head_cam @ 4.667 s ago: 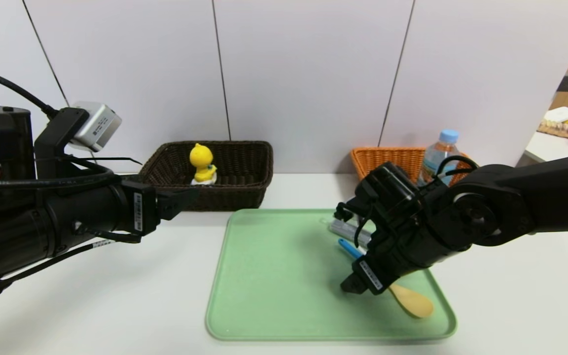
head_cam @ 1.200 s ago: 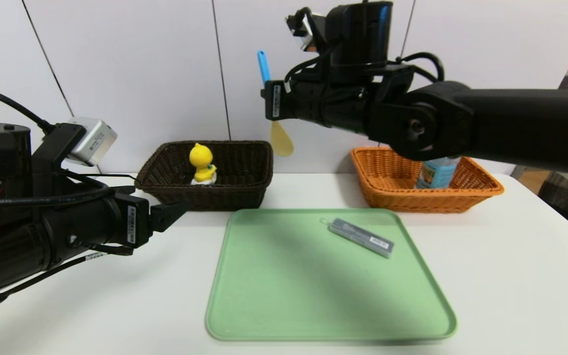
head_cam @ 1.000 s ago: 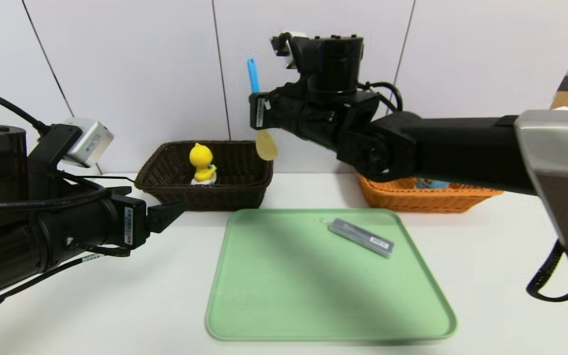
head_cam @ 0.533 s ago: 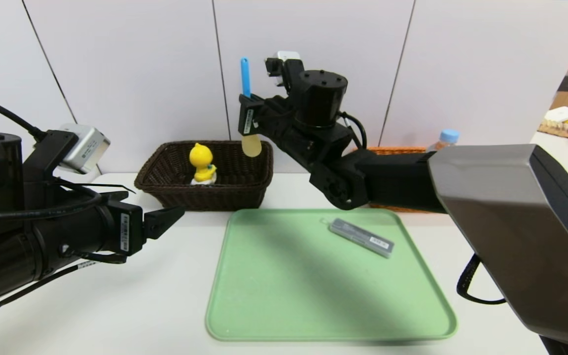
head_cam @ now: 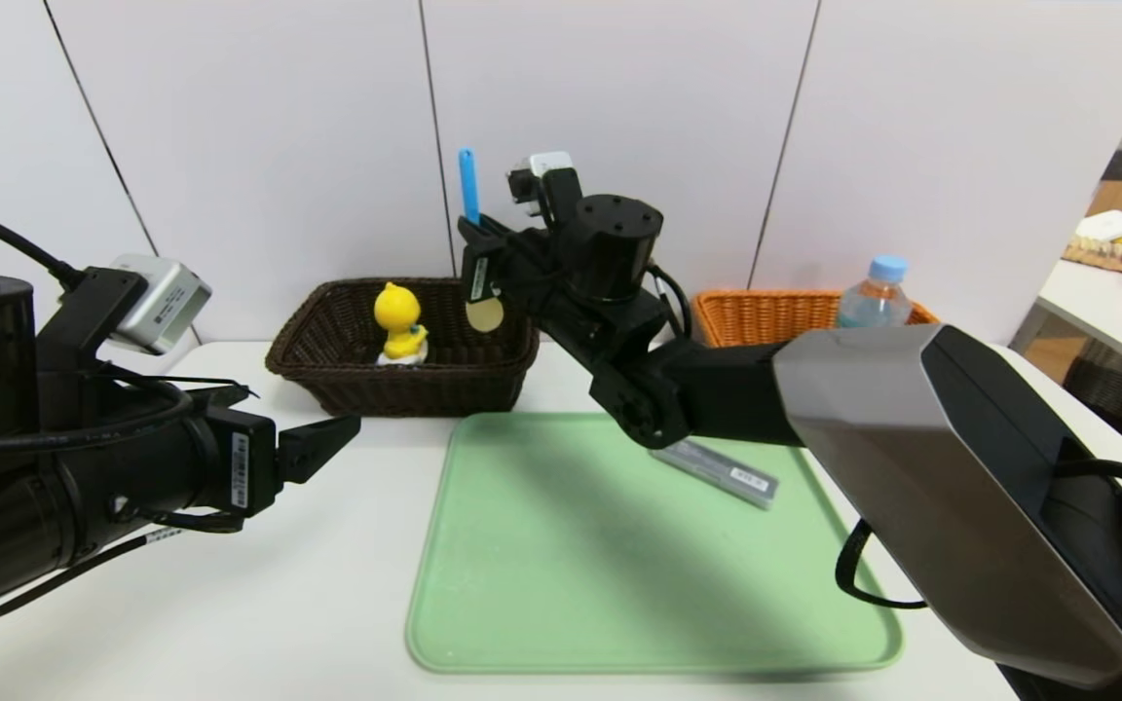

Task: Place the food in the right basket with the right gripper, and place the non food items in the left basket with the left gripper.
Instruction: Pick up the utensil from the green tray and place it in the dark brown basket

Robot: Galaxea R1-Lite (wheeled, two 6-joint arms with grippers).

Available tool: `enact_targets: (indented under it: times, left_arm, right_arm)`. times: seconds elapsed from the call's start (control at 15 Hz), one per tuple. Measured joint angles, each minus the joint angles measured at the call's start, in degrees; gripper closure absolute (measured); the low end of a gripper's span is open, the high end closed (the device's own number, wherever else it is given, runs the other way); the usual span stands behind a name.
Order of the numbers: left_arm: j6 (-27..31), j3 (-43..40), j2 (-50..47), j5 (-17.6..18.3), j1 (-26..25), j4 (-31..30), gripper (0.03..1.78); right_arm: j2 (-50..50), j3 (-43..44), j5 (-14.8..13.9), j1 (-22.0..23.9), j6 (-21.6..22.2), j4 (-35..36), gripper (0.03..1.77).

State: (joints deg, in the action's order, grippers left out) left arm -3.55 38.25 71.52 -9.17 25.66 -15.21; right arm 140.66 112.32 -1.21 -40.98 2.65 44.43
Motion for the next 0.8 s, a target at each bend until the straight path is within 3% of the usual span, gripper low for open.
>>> enact_targets:
  times: [0.27, 0.53, 0.8]
  left_arm:
    - [0.0, -0.3, -0.4, 0.1, 0.0, 0.0, 0.12]
    - [0.2, -0.5, -0.5, 0.2, 0.0, 0.0, 0.12]
    - [0.2, -1.1, -0.5, 0.3, 0.0, 0.0, 0.12]
  right_arm:
    - [2.7, 0.0, 0.0, 0.2, -0.5, 2.0, 1.64]
    - [4.3, -0.1, -0.1, 1.1, -0.8, 3.0, 1.07]
    - [4.4, -0.1, -0.1, 0.9, -1.5, 3.4, 0.68]
